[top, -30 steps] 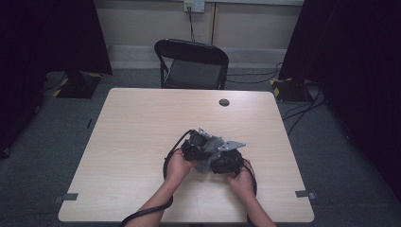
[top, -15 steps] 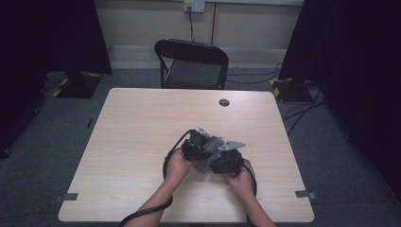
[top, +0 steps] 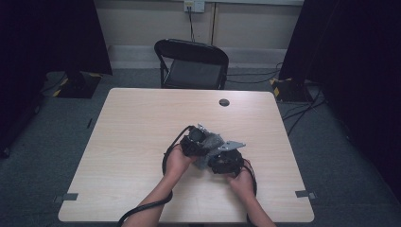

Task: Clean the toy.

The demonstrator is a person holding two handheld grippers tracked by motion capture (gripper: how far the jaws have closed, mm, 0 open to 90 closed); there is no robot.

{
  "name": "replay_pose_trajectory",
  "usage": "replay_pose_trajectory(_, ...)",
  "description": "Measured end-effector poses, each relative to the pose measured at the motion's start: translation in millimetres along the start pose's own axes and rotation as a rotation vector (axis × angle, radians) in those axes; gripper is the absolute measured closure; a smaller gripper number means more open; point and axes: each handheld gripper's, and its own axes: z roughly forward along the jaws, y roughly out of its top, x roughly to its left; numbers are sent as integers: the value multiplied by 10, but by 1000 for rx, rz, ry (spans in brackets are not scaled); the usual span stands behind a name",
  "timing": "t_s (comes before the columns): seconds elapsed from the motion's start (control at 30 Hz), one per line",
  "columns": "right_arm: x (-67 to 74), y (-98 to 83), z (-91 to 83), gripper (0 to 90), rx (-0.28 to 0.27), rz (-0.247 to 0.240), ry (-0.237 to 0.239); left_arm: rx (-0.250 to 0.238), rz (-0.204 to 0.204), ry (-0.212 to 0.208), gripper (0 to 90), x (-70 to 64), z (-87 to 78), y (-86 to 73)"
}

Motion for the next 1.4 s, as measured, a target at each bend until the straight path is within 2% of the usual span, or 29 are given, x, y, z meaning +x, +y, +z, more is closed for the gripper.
replay_pose_trajectory(0.23, 0, 0, 0, 250, 0, 0, 0, 1, -27, -5, 779, 120, -1, 19)
replay_pose_trajectory(0.3, 0, 0, 0, 249, 0, 0, 0, 3, -34, -18, 778, 162, 1, 21)
replay_pose_trajectory(0.67, 1, 0, 0, 249, 0, 1, 0, 7, -73, 7, 776, 384, 10, 52)
replay_pose_trajectory(0.87, 2, -1, -1, 249, 0, 1, -1, 4, -92, 11, 776, 438, 22, 56)
replay_pose_trajectory(1.17, 2, -1, 0, 249, 0, 1, 0, 18, -88, 37, 776, 496, 43, 91)
replay_pose_trajectory(1.4, 2, 0, 0, 250, 0, 1, -1, 9, -113, 45, 776, 570, 70, 97)
